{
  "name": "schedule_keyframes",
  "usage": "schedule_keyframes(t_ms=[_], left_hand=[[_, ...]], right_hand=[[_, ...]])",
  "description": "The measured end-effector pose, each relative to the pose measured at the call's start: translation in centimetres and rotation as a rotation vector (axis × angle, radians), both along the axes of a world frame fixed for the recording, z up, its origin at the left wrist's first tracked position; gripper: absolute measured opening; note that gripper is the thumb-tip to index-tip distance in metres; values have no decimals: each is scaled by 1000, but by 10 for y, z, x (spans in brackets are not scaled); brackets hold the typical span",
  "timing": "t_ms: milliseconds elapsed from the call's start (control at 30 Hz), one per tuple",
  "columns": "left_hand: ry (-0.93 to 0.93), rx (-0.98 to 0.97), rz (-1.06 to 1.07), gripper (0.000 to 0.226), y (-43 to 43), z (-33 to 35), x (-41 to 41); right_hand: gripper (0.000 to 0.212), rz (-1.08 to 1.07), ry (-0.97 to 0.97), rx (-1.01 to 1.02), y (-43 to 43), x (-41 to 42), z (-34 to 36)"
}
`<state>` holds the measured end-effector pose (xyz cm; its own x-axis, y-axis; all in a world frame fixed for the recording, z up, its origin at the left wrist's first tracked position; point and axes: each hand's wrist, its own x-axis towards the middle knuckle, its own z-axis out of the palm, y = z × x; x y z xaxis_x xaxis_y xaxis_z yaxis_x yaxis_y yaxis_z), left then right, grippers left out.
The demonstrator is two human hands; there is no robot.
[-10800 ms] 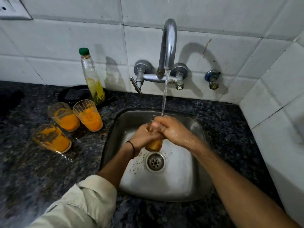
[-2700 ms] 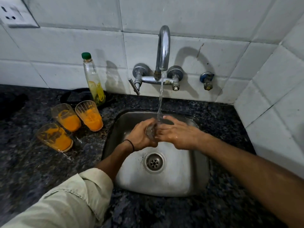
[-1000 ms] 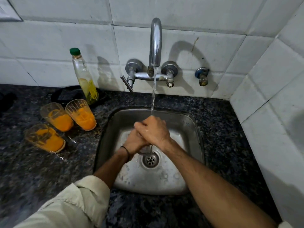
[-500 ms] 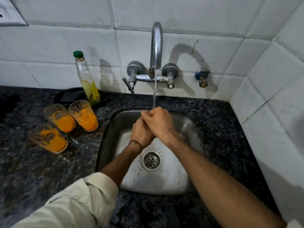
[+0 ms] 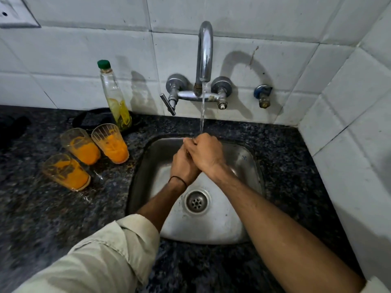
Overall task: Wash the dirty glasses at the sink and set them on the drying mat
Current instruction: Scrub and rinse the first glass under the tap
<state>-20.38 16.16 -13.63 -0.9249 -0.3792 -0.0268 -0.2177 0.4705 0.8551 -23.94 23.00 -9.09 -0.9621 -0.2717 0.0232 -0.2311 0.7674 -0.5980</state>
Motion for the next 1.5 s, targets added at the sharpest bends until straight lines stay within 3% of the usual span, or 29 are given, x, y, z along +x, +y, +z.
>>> schedule_keyframes(t_ms=[100,167,233,367,400,433,500,567,600,667,767,800,833,900,1000,1067,1200,1267,1333,1400,1433,1500], left_hand=[[-5,415,-197,29,-13,4,7],[3,531,-371,33,-27,8,10],[-23,472,-371,29,-27,8,8],[-19,8,13,27,0,5,3],[3,-25,39,27,4,3,4],[4,55,18,24,4,0,5],[-74,409,-132,27,-6,0,11],[-131,722,-321,28,-22,0,16],[-151,778,-377,22,-26,3,19],[-160,640,-326,19,-23,6,16],[-55,90,-66,45,-4,3,7],[6,12,-10,43,1,4,7],[45,41,-14,37,1,2,6],[19,287,-180,34,-12,3,5],[-71,563,-470,41,-34,9,9],[-76,504,-422,34,-34,8,10],[19,72,-42,15,-3,6,9],[35,225,-40,16,-1,6,10],[-5,504,-213,30,-16,5,11],[-35,637,-430,28,-33,6,13],[-56,631,-454,23,-35,7,12],[-61,493,-303,17,-27,10,8]], right_hand=[[39,225,-33,-16,15,-7,6],[41,393,-124,-77,25,-9,13],[43,370,-127,-91,22,-10,16],[38,0,-83,-4,0,0,10],[38,-19,-33,55,-3,1,8],[37,7,5,98,-2,1,7],[39,147,-41,80,10,-3,11],[43,303,-207,-96,25,-7,13],[42,328,-278,-188,29,-6,14],[38,215,-311,-263,26,-6,10],[36,-85,-265,-136,5,-2,6],[34,-92,-204,-73,1,0,4],[33,-52,-117,-19,-1,2,2],[34,66,-13,4,7,4,5],[35,363,-140,-128,26,-1,14],[36,330,-150,-139,23,0,12],[46,5,-73,-20,-3,4,-1],[47,73,-4,59,-2,0,0],[45,274,-51,59,12,-6,10],[42,432,-171,-32,24,-7,19],[42,428,-176,-67,24,-6,20],[42,240,-108,-86,16,-1,18]])
